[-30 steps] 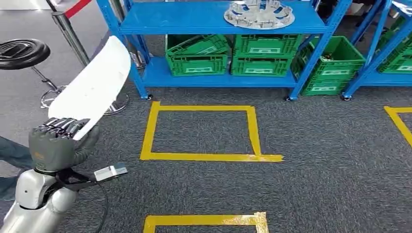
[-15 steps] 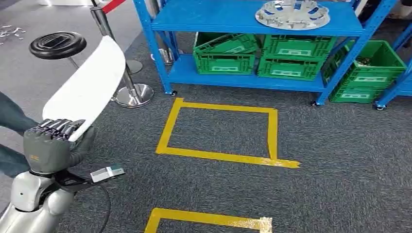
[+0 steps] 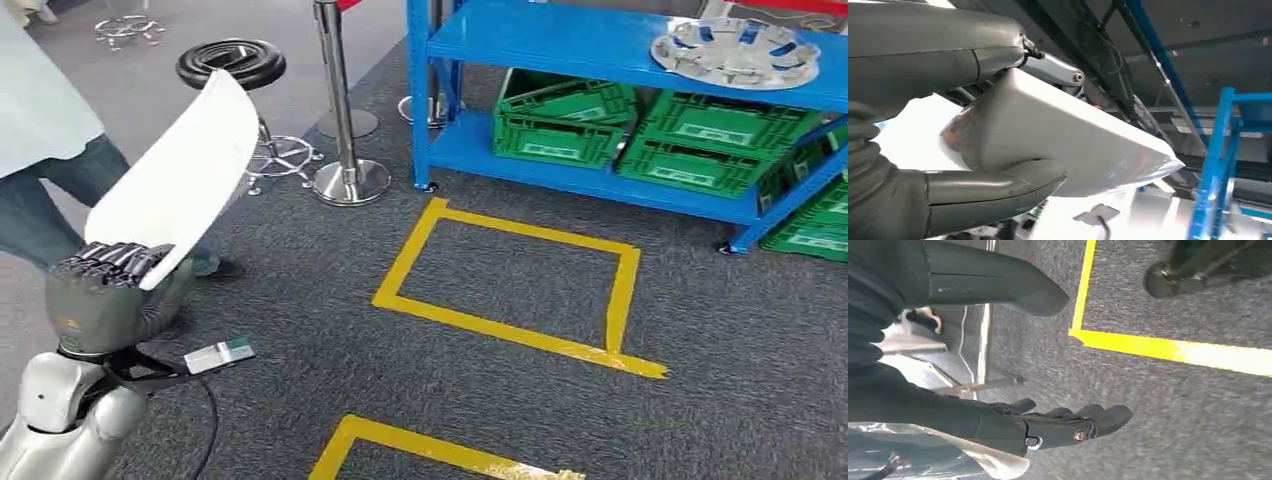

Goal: Take the parts from the cabinet and place them on the table.

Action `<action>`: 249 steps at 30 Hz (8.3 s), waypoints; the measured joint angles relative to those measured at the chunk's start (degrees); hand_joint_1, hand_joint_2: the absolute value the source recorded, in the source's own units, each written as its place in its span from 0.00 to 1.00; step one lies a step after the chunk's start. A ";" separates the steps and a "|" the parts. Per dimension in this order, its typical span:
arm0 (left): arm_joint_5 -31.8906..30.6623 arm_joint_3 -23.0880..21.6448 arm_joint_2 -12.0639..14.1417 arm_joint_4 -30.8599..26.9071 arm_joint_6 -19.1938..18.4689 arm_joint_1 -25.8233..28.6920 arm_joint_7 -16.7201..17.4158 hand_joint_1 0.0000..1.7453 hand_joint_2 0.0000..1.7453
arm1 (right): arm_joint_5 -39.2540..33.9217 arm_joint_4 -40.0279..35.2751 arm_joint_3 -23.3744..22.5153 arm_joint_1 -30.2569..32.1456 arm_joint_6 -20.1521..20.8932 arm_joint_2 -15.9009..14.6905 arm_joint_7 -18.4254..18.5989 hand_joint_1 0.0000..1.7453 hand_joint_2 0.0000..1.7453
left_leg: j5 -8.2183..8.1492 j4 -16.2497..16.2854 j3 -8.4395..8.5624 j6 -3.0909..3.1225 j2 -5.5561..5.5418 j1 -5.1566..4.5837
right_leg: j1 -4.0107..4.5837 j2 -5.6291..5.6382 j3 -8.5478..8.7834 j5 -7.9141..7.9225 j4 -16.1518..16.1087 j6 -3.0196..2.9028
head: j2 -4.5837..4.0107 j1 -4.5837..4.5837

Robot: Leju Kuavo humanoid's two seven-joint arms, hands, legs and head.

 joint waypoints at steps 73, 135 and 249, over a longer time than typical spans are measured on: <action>2.65 2.36 -4.72 3.54 -0.02 -2.27 -5.27 1.00 1.00 | 8.28 0.00 6.56 -0.62 5.40 -4.31 1.07 0.00 1.00 | -6.59 17.63 -10.44 -2.80 3.84 0.48 | -0.06 -2.20 4.16 0.97 -7.31 -1.79 | 0.00 -0.94; 2.43 5.29 -4.61 3.50 -0.04 -1.63 -5.16 1.00 1.00 | 9.38 -0.02 9.16 -1.25 6.01 -2.60 3.23 0.00 1.00 | -6.80 18.55 -10.70 -2.75 3.92 0.68 | -0.30 -3.12 3.85 0.81 -7.26 -1.63 | 0.00 -0.85; -5.05 -13.31 3.02 48.03 -0.13 -28.02 7.17 1.00 1.00 | 12.61 -5.88 13.27 -2.66 8.39 -4.07 4.59 0.00 1.00 | 0.46 0.11 -1.62 -1.21 0.58 0.24 | 0.10 2.09 3.84 0.89 -7.80 -1.28 | 0.00 -1.49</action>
